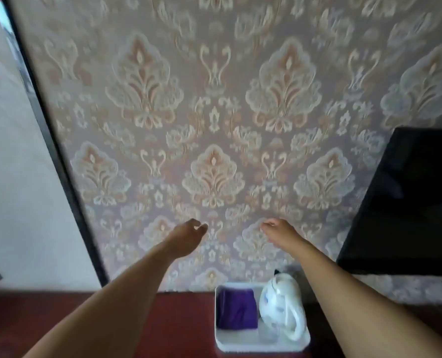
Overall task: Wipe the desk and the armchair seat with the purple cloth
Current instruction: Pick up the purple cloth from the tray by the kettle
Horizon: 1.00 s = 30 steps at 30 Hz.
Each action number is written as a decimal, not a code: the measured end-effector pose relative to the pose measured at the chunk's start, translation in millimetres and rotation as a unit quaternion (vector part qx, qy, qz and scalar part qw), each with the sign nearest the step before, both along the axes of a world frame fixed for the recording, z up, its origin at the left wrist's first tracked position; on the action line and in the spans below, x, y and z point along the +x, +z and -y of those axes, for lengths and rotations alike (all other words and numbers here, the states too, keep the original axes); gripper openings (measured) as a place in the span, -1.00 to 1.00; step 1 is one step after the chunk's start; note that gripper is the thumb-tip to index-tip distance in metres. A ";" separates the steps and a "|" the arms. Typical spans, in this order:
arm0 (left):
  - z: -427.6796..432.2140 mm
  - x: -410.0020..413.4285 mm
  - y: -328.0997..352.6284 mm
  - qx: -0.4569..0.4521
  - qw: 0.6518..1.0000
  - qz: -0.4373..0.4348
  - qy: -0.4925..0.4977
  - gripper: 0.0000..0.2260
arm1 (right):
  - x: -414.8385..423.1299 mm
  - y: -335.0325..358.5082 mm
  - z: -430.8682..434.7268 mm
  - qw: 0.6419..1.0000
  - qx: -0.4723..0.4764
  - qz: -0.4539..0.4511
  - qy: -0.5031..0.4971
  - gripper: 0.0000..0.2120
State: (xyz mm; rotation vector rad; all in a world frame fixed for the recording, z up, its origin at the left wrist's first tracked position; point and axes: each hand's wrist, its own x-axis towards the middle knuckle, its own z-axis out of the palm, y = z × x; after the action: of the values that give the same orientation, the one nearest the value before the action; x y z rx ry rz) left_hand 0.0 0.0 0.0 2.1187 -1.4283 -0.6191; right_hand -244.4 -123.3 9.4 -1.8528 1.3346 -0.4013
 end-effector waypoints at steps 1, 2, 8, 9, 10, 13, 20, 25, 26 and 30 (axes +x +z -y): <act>2.6 -6.1 -21.7 0.021 0.999 -0.022 0.010 -0.50 | 2.4 -24.0 2.9 0.999 0.028 0.008 -0.016 -0.76; 5.8 -13.7 -41.8 0.037 0.998 -0.051 0.024 -0.53 | 5.0 -48.4 5.7 0.998 0.049 0.017 -0.029 -0.83; 6.2 -58.4 -183.3 0.122 0.981 -0.139 0.064 -0.66 | 27.5 -222.8 14.9 0.967 0.228 0.023 -0.112 -0.86; 6.7 -63.8 -204.6 0.138 0.980 -0.135 0.057 -0.68 | 32.1 -251.7 20.1 0.961 0.248 0.005 -0.120 -0.90; 6.5 -68.1 -223.7 0.151 0.979 -0.133 0.044 -0.71 | 37.6 -277.4 25.1 0.959 0.253 -0.013 -0.124 -0.84; 3.9 -74.6 -265.6 0.182 0.969 -0.157 0.053 -0.73 | 53.4 -336.1 38.4 0.964 0.216 -0.114 -0.102 -0.45; -0.6 -61.9 -288.4 0.180 0.945 -0.226 0.155 -0.70 | 76.6 -396.7 40.9 0.948 0.118 -0.293 -0.042 -0.19; -0.8 -44.5 -287.4 0.171 0.940 -0.230 0.187 -0.64 | 82.2 -404.5 47.9 0.959 0.189 -0.116 -0.175 -0.44; -1.3 -40.2 -286.4 0.166 0.941 -0.224 0.191 -0.65 | 81.9 -401.9 48.5 0.951 0.225 -0.070 -0.201 -0.47; -8.6 -24.1 -275.7 0.153 0.943 -0.217 0.203 -0.64 | 91.5 -376.9 47.7 0.938 0.263 0.035 -0.224 -0.62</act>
State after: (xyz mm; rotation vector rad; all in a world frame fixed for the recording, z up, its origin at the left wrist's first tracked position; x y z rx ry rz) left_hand -24.1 8.6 -275.7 2.2274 -0.6636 -1.1075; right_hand -152.9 -171.0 -367.5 -1.0840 1.6247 -0.2965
